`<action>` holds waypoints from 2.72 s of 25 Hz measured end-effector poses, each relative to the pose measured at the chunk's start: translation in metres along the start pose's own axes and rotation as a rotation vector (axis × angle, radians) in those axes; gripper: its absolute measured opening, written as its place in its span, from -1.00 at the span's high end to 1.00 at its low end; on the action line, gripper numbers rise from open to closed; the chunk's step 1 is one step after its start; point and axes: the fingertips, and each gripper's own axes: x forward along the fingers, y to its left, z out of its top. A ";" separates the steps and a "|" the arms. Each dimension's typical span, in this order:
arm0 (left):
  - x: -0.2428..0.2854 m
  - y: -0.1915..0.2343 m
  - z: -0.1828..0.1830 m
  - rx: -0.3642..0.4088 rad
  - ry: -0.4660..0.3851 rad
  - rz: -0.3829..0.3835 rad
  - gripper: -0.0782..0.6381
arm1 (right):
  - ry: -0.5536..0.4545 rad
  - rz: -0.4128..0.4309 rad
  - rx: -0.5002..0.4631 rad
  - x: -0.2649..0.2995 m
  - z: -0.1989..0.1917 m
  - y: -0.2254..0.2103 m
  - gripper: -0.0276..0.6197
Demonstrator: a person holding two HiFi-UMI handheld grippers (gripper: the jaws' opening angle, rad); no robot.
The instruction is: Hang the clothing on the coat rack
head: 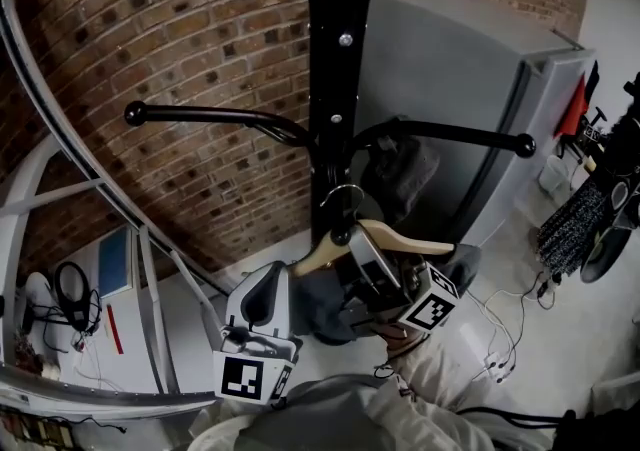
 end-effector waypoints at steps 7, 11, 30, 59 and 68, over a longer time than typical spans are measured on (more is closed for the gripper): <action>-0.003 0.003 -0.003 0.012 0.019 0.007 0.76 | 0.008 -0.002 0.002 0.002 -0.007 -0.006 0.58; -0.008 0.006 -0.005 0.014 0.033 0.013 0.76 | 0.012 -0.016 0.015 0.001 -0.013 -0.012 0.58; -0.012 0.012 -0.019 -0.004 0.078 0.000 0.76 | 0.003 -0.063 0.037 -0.001 -0.026 -0.033 0.58; -0.002 0.013 -0.039 -0.039 0.129 -0.015 0.76 | -0.002 -0.061 0.054 -0.006 -0.029 -0.050 0.56; -0.004 0.013 -0.043 -0.047 0.135 -0.015 0.76 | 0.011 -0.093 0.068 -0.008 -0.033 -0.055 0.45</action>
